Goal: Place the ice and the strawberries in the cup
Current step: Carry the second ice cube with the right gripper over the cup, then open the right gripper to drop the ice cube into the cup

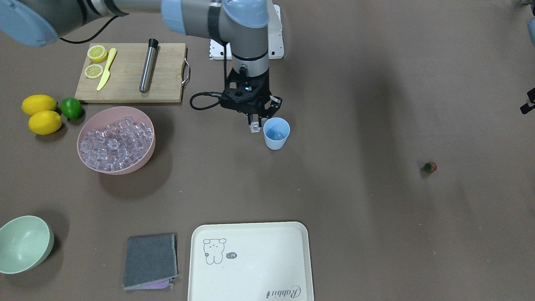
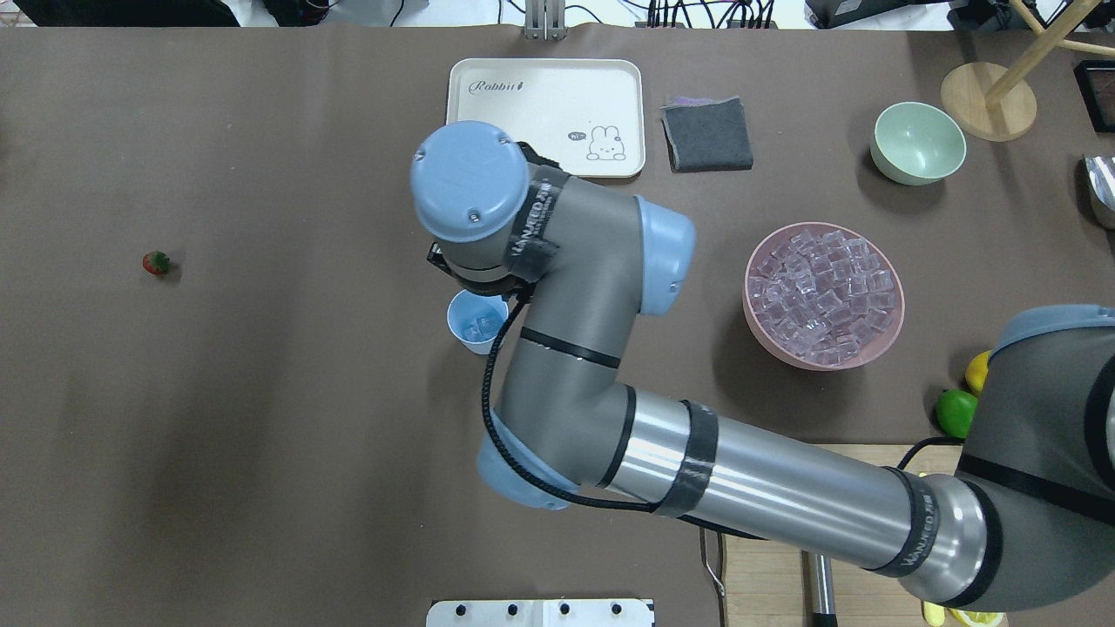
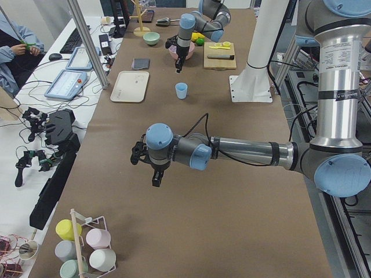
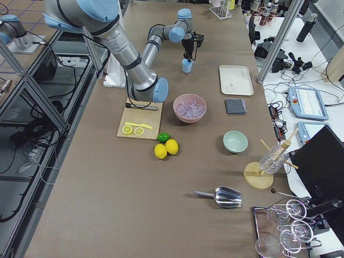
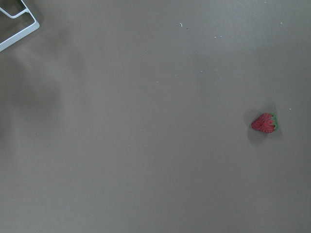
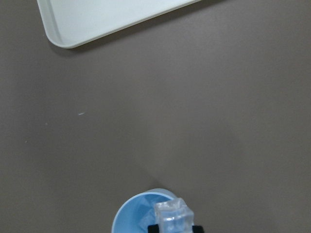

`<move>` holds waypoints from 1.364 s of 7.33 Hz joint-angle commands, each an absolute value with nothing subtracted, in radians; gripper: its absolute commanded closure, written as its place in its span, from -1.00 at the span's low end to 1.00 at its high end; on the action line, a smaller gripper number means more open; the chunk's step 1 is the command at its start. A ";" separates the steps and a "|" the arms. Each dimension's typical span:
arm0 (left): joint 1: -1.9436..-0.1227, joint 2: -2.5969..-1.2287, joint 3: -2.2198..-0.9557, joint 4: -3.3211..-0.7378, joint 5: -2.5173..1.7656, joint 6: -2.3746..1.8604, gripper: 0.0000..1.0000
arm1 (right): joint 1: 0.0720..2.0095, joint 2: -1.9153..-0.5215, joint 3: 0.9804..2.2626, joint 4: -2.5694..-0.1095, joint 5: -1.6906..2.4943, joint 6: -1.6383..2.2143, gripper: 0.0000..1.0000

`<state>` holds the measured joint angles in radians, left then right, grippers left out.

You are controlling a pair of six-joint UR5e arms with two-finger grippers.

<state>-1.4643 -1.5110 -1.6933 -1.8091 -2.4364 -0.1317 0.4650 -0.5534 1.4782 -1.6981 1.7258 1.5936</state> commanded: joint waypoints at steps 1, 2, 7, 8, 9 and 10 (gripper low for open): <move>-1.465 -1.511 -1.692 -1.809 -2.437 -0.130 -0.97 | 0.416 -0.512 1.414 -1.694 1.669 1.618 1.00; -1.463 -1.511 -1.692 -1.809 -2.437 -0.130 -0.97 | 0.416 -0.515 1.414 -1.694 1.669 1.617 1.00; -1.465 -1.520 -1.693 -1.807 -2.436 -0.135 -0.97 | 0.492 -0.584 1.460 -1.680 1.684 1.598 -1.00; -1.465 -1.532 -1.694 -1.802 -2.436 -0.135 -0.97 | 0.538 -0.685 1.561 -1.730 1.722 1.541 -1.00; -1.465 -1.554 -1.692 -1.793 -2.434 -0.138 -0.97 | 0.584 -0.797 1.692 -1.826 1.736 1.405 -1.00; -1.465 -1.589 -1.687 -1.749 -2.433 -0.138 -0.97 | 0.642 -0.915 1.798 -1.839 1.781 1.258 -1.00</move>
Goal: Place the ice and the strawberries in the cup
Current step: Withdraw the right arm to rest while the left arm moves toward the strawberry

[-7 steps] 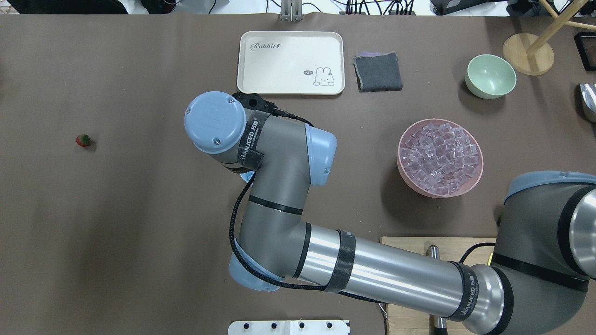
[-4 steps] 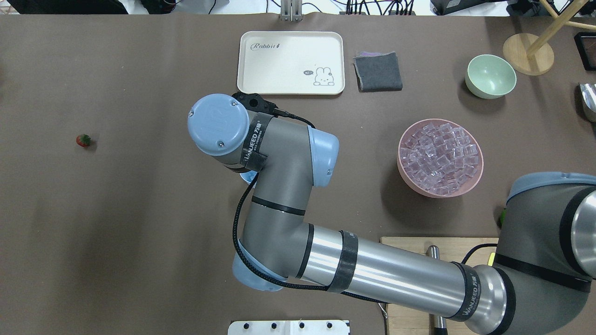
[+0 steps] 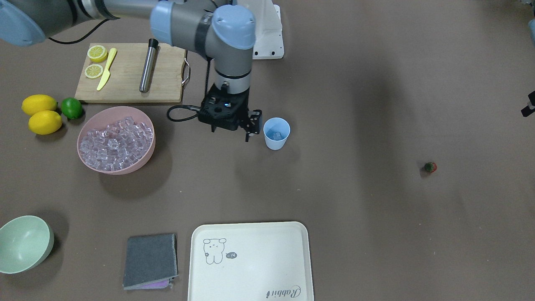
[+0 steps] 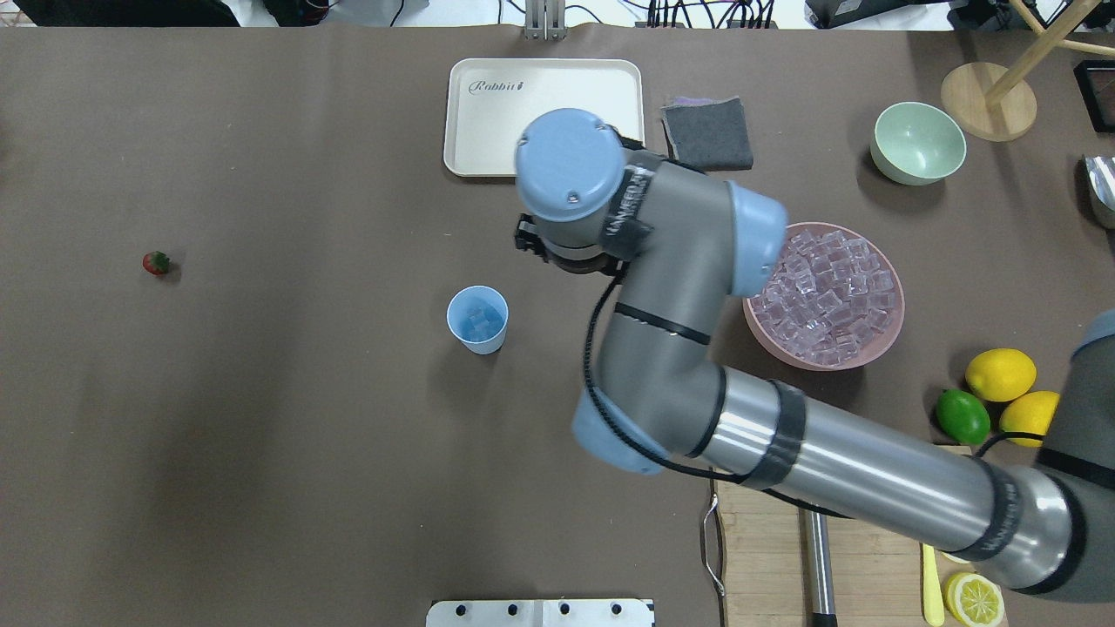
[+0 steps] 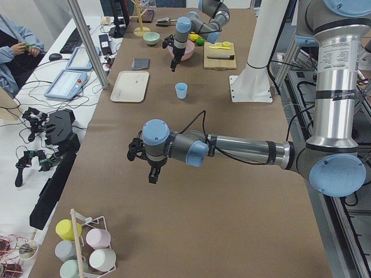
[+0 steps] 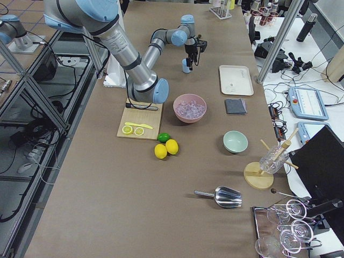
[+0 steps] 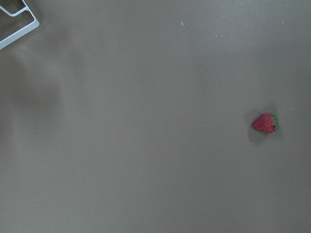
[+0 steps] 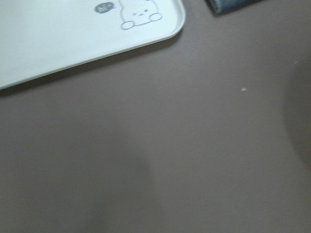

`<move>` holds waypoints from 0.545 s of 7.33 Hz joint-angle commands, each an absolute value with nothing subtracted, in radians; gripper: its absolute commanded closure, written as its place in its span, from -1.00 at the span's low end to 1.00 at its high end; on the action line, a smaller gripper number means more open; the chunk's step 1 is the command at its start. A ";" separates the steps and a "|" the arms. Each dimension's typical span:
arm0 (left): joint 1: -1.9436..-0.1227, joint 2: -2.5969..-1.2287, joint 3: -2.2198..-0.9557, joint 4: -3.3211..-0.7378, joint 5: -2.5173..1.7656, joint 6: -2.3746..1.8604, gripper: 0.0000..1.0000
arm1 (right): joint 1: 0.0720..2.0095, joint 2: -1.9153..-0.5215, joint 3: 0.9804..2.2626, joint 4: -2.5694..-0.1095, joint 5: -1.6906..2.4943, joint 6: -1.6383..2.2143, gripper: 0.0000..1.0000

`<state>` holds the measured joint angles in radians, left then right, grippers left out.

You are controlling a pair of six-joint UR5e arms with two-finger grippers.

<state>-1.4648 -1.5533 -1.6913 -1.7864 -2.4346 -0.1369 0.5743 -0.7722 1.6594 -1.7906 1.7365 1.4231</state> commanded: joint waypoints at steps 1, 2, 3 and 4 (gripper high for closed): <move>-1.465 -1.653 -1.689 -1.652 -2.430 -0.138 -0.97 | 0.723 -1.008 1.871 -1.836 1.854 1.133 -1.00; -1.463 -1.698 -1.684 -1.602 -2.425 -0.138 -0.97 | 0.791 -1.076 1.912 -1.833 1.903 1.005 -1.00; -1.422 -1.713 -1.683 -1.591 -2.422 -0.141 -0.97 | 0.852 -1.135 1.925 -1.829 1.929 0.871 -1.00; -1.386 -1.738 -1.687 -1.597 -2.422 -0.229 -0.97 | 0.927 -1.181 1.925 -1.819 1.977 0.751 -1.00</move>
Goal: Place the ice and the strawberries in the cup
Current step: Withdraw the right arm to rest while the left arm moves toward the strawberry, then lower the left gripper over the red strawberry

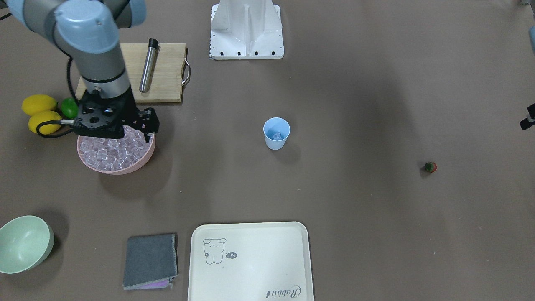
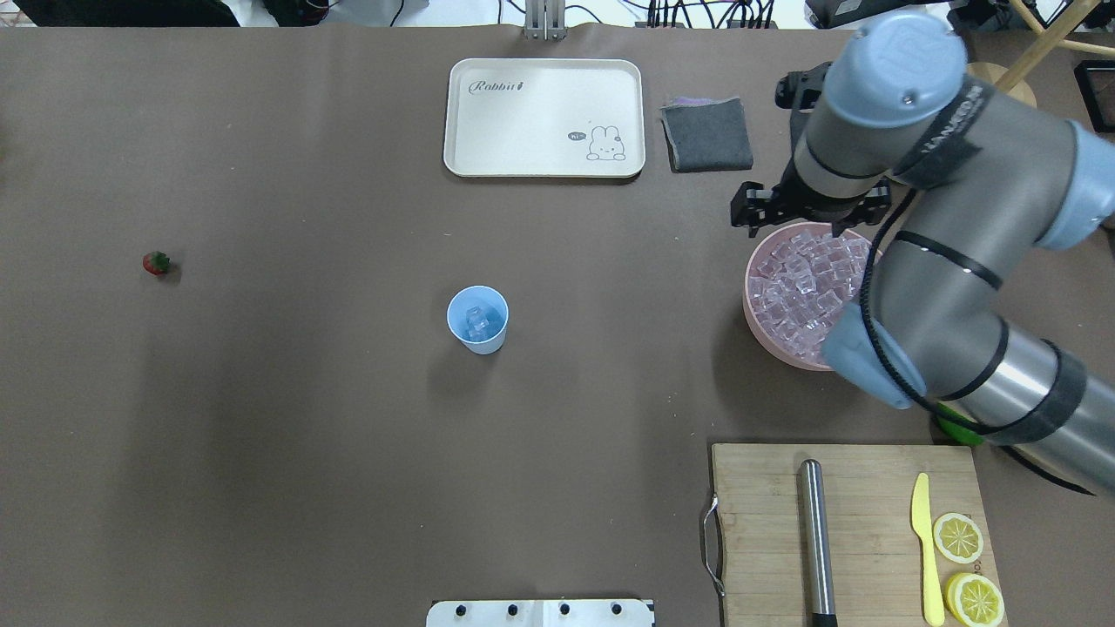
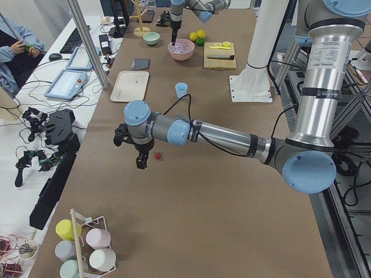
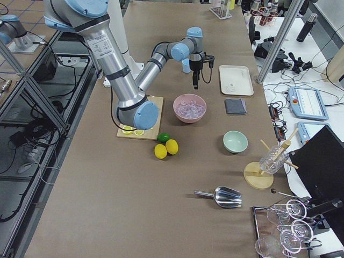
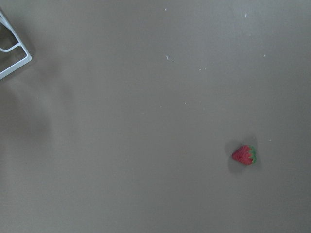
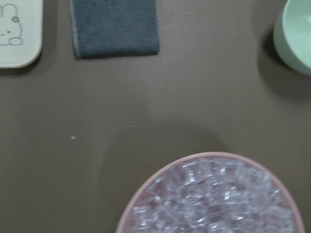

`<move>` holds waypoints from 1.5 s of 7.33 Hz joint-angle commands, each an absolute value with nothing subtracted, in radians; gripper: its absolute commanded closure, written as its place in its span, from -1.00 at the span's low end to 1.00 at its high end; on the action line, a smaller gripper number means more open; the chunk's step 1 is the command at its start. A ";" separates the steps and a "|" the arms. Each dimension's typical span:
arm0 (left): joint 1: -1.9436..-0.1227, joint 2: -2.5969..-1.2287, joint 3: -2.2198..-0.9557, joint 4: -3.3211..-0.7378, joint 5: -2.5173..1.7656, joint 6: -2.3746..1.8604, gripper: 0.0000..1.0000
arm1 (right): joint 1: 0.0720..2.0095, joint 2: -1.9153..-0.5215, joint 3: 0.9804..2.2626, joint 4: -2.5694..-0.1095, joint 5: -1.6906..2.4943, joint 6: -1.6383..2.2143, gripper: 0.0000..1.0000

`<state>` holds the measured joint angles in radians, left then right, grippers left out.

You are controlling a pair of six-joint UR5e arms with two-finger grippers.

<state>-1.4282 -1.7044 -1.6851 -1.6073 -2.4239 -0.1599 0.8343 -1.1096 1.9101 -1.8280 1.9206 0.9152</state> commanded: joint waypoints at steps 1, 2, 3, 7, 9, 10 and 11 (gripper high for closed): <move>-1.347 -1.758 -1.690 -1.604 -2.405 -0.289 -0.97 | 1.009 -1.256 1.925 -1.766 2.043 0.621 -1.00; -1.318 -1.778 -1.689 -1.605 -2.387 -0.296 -0.97 | 1.088 -1.369 1.924 -1.673 2.099 0.500 -1.00; -1.298 -1.801 -1.683 -1.605 -2.385 -0.301 -0.97 | 1.182 -1.478 1.919 -1.596 2.164 0.373 -1.00; -1.209 -1.908 -1.582 -1.627 -2.334 -0.295 -0.97 | 1.518 -1.667 1.830 -1.598 2.233 -0.142 -1.00; -1.178 -1.905 -1.557 -1.724 -2.338 -0.294 -0.98 | 1.555 -1.684 1.793 -1.585 2.255 -0.158 -1.00; -1.166 -1.895 -1.510 -1.829 -2.338 -0.301 -0.98 | 1.555 -1.684 1.795 -1.583 2.255 -0.156 -1.00; -1.166 -1.884 -1.502 -1.945 -2.336 -0.430 -0.98 | 1.555 -1.686 1.801 -1.585 2.255 -0.156 -1.00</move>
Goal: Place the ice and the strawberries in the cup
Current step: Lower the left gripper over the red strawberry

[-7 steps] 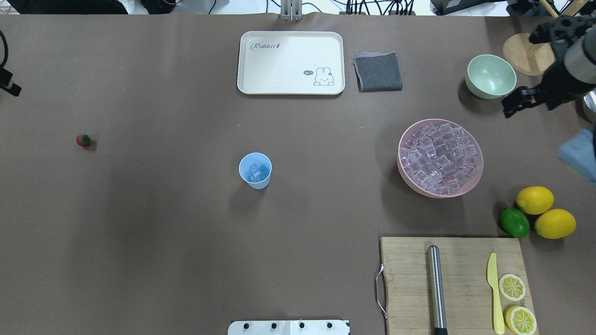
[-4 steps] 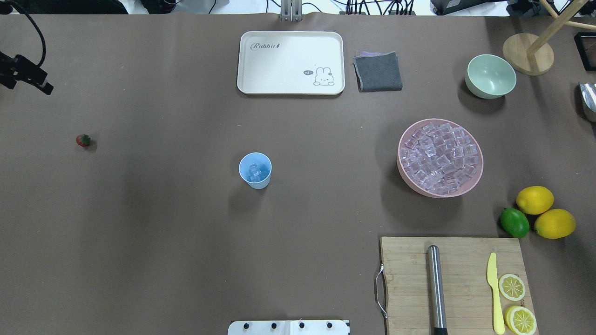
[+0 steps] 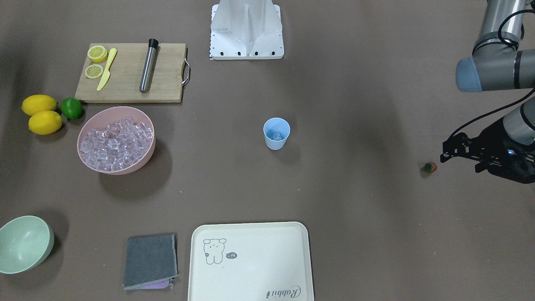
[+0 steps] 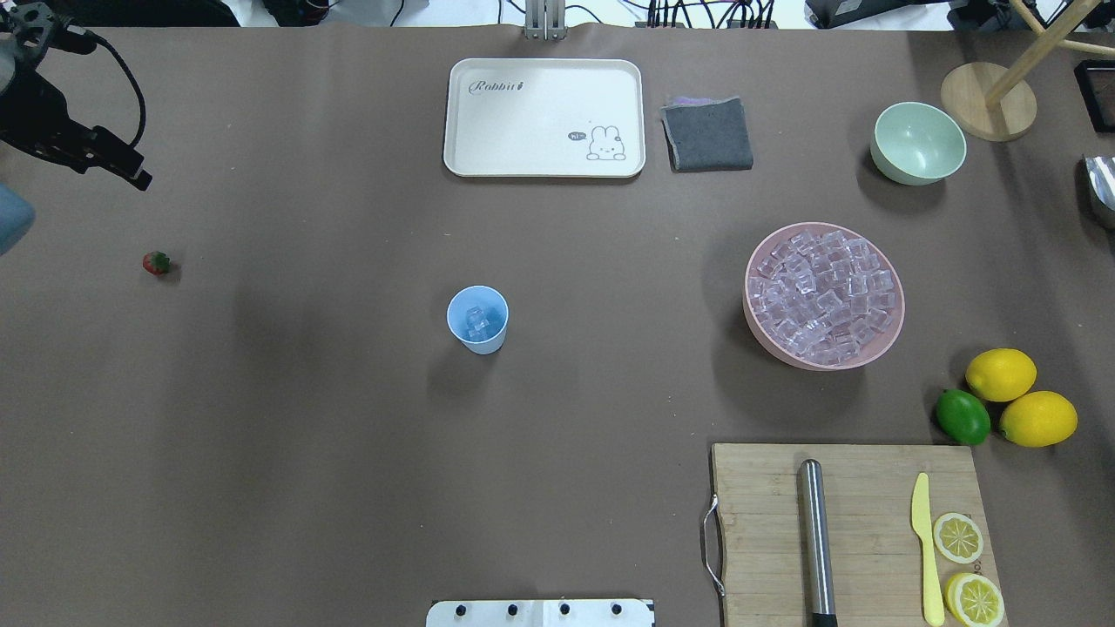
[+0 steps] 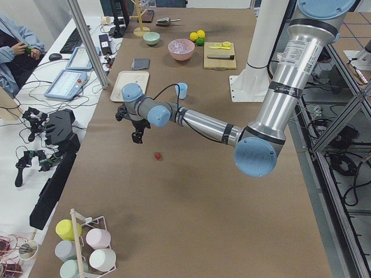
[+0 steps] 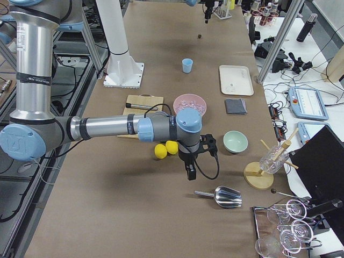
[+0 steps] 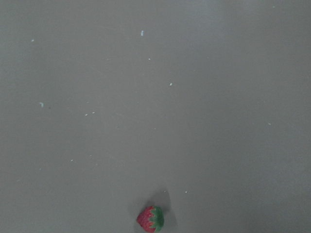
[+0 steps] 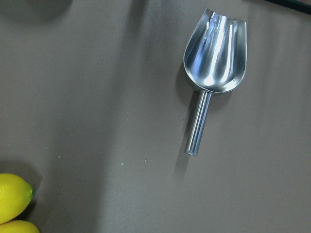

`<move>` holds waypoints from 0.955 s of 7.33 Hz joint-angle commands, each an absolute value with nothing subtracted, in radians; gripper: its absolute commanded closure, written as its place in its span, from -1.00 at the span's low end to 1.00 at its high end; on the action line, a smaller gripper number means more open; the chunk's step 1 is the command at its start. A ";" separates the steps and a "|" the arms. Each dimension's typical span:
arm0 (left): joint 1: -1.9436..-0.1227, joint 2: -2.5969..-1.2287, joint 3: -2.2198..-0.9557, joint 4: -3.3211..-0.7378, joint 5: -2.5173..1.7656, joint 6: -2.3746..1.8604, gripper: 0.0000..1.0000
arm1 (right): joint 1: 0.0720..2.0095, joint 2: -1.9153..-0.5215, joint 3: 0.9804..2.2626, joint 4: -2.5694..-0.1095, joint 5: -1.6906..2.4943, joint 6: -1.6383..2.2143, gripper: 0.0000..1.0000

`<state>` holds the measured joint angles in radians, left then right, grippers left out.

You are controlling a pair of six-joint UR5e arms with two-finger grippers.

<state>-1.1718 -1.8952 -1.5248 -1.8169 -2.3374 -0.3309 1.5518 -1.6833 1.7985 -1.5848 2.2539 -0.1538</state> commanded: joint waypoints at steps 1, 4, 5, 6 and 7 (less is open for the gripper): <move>-1.157 -1.867 -1.491 -2.117 -2.332 -0.609 -0.98 | 1.555 -1.684 1.802 -1.583 2.253 -0.156 -1.00; -1.041 -1.825 -1.448 -2.367 -2.194 -0.599 -0.98 | 1.555 -1.677 1.806 -1.583 2.253 -0.153 -1.00; -1.008 -1.819 -1.448 -2.361 -2.191 -0.562 -0.97 | 1.555 -1.672 1.802 -1.583 2.252 -0.153 -1.00; -1.000 -1.754 -1.451 -2.368 -2.150 -0.546 -1.00 | 1.555 -1.671 1.799 -1.583 2.252 -0.155 -1.00; -0.996 -1.726 -1.450 -2.362 -2.093 -0.487 -1.00 | 1.555 -1.671 1.799 -1.583 2.252 -0.155 -1.00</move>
<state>-1.0083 -1.7690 -1.4506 -2.3625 -2.1518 -0.5422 1.5555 -1.6717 1.8008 -1.5831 2.2521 -0.1545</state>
